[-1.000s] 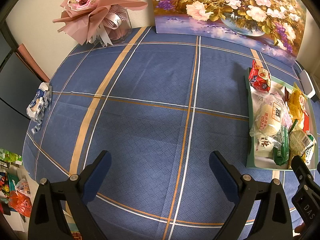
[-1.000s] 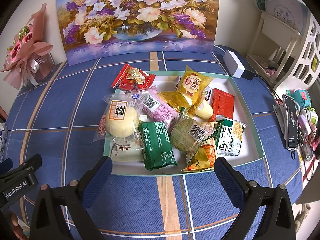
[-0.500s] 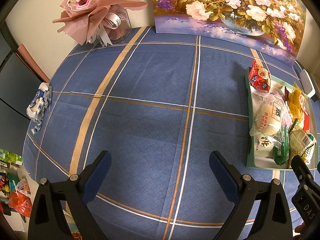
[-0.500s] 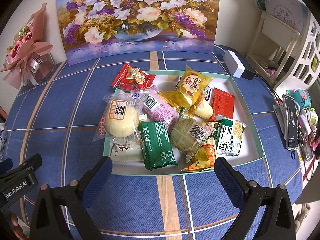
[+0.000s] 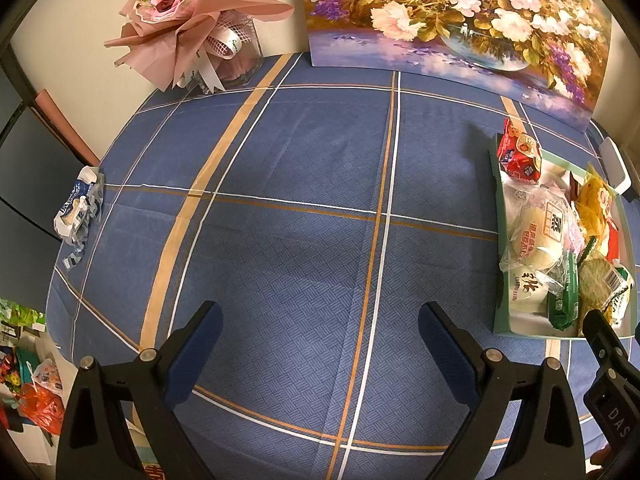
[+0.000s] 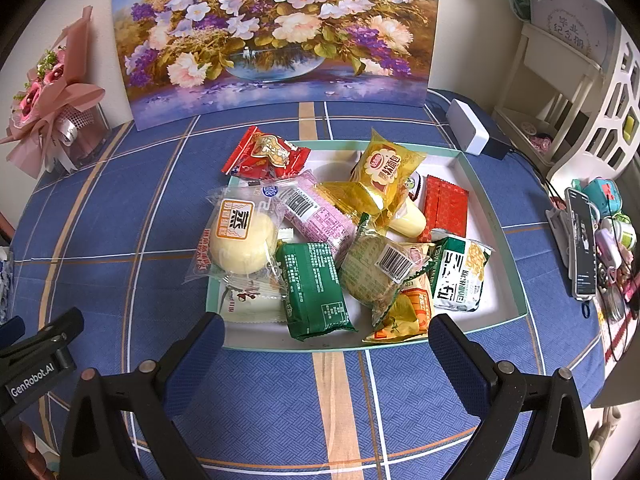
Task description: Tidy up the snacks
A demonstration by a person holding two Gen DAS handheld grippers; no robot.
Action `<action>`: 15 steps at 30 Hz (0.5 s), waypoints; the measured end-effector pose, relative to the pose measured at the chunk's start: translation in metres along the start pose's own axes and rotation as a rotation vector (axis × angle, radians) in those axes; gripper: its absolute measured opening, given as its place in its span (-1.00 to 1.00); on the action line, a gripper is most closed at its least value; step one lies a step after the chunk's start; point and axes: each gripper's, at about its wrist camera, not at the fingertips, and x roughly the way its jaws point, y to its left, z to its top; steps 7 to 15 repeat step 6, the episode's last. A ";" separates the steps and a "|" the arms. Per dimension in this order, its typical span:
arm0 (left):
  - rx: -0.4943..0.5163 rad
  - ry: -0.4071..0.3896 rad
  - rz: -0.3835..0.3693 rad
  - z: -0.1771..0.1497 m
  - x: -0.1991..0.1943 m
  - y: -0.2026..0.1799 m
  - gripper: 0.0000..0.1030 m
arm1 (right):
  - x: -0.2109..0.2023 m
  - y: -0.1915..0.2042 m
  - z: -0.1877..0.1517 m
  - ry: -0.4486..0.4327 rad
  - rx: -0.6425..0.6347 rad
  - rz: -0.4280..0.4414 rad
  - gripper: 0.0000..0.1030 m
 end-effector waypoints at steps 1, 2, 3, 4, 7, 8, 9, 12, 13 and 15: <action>0.000 -0.002 0.000 0.000 0.000 0.000 0.91 | 0.000 0.000 0.000 0.000 0.000 0.000 1.00; 0.000 -0.007 0.000 0.000 -0.001 0.000 0.91 | 0.000 0.001 0.001 0.000 -0.001 0.000 1.00; 0.000 -0.014 0.001 0.000 -0.002 0.000 0.91 | 0.000 0.001 0.001 0.000 0.000 0.000 1.00; 0.002 -0.019 0.001 -0.001 -0.003 -0.001 0.91 | 0.000 0.001 0.000 0.000 -0.001 0.000 1.00; 0.006 -0.015 -0.004 -0.001 -0.003 -0.001 0.91 | 0.000 0.000 0.000 0.001 -0.001 0.000 1.00; 0.006 -0.015 -0.004 -0.001 -0.003 -0.001 0.91 | 0.000 0.000 0.000 0.001 -0.001 0.000 1.00; 0.006 -0.015 -0.004 -0.001 -0.003 -0.001 0.91 | 0.000 0.000 0.000 0.001 -0.001 0.000 1.00; 0.006 -0.015 -0.004 -0.001 -0.003 -0.001 0.91 | 0.000 0.000 0.000 0.001 -0.001 0.000 1.00; 0.006 -0.015 -0.004 -0.001 -0.003 -0.001 0.91 | 0.000 0.000 0.000 0.001 -0.001 0.000 1.00; 0.006 -0.015 -0.004 -0.001 -0.003 -0.001 0.91 | 0.000 0.000 0.000 0.001 -0.001 0.000 1.00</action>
